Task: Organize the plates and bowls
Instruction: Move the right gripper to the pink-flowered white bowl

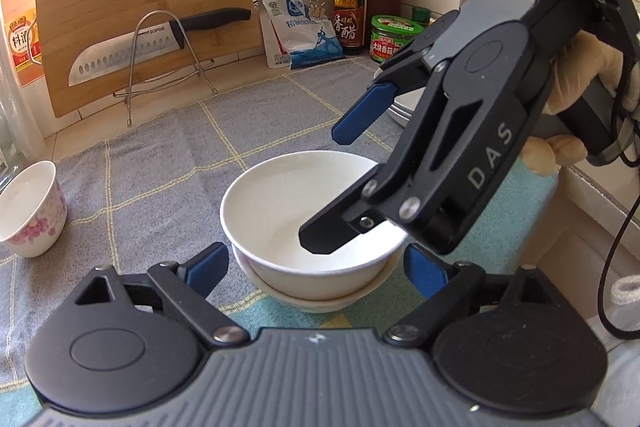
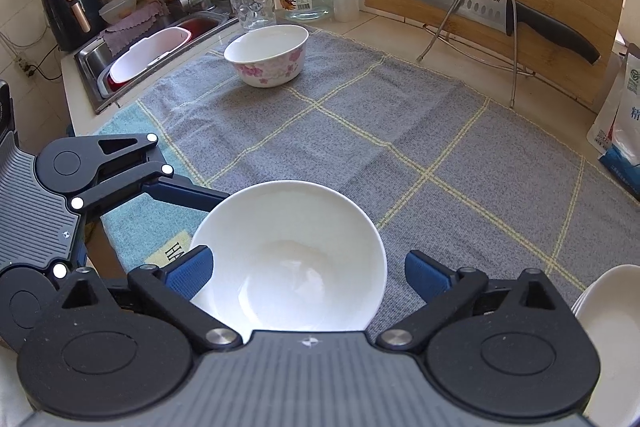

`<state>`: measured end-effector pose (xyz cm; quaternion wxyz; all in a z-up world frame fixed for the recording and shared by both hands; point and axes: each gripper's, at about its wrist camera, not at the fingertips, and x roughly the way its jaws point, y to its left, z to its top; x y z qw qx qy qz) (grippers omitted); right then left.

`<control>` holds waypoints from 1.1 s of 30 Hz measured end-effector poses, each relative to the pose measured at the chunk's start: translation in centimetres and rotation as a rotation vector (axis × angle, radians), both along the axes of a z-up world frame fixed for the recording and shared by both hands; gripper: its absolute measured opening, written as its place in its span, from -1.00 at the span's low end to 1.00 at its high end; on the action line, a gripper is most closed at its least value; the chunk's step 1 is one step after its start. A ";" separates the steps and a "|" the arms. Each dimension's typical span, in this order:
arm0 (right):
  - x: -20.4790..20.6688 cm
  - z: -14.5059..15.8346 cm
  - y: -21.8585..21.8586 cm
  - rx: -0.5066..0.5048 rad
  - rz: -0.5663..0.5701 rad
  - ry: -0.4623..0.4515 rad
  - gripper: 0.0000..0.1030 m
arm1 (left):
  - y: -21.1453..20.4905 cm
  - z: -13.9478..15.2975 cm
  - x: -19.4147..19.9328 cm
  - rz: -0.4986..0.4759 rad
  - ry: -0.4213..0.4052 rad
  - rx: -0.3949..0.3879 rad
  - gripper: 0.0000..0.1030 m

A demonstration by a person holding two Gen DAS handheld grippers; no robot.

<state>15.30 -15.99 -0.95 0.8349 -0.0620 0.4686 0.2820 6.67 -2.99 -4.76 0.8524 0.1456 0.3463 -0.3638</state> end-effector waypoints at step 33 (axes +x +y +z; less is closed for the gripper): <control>7.2 3.1 10.1 -0.081 0.217 -0.110 1.00 | 11.3 0.4 6.0 0.376 -0.103 0.000 0.87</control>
